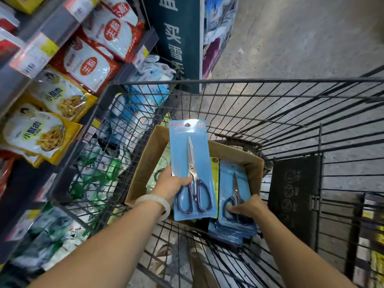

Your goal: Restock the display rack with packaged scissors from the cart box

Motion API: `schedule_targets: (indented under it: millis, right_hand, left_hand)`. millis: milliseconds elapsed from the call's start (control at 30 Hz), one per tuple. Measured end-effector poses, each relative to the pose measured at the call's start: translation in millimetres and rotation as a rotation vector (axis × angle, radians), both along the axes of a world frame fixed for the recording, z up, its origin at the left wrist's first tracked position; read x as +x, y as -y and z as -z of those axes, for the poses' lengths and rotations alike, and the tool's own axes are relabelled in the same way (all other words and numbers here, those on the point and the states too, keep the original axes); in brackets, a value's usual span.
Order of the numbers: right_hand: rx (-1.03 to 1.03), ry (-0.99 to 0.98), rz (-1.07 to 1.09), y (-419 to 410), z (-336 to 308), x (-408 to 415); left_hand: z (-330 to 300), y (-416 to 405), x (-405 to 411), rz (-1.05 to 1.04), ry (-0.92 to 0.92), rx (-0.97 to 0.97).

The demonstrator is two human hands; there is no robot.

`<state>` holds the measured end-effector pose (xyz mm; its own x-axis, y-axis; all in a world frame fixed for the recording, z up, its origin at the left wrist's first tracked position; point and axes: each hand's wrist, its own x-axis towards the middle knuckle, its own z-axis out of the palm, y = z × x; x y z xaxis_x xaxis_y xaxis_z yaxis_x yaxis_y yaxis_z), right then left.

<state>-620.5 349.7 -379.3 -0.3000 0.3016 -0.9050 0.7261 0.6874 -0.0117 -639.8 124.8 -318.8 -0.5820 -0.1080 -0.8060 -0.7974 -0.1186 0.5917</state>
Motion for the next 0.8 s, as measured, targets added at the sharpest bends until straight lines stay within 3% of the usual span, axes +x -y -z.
schedule_targets:
  millis: [167,333,400,600,800]
  right_hand:
    - [-0.106,0.019,0.228,7.1,0.5,-9.0]
    - [-0.319,-0.066,0.699,10.9,12.9,-10.5]
    - [-0.391,-0.039,0.797,11.0,11.2,-10.4]
    - [-0.551,-0.007,0.756,14.5,-24.4,-7.3]
    - [-0.578,-0.342,0.499,38.3,-61.1,-9.3]
  left_hand:
    - [-2.6,2.1,2.2,-0.001,0.000,0.007]
    - [-5.7,5.3,3.8,-0.011,0.015,-0.011]
    - [-7.2,8.0,6.1,-0.018,0.023,-0.012]
    - [-23.9,17.9,11.0,-0.088,-0.027,-0.022]
    - [-63.9,43.0,15.0,-0.212,-0.078,-0.038]
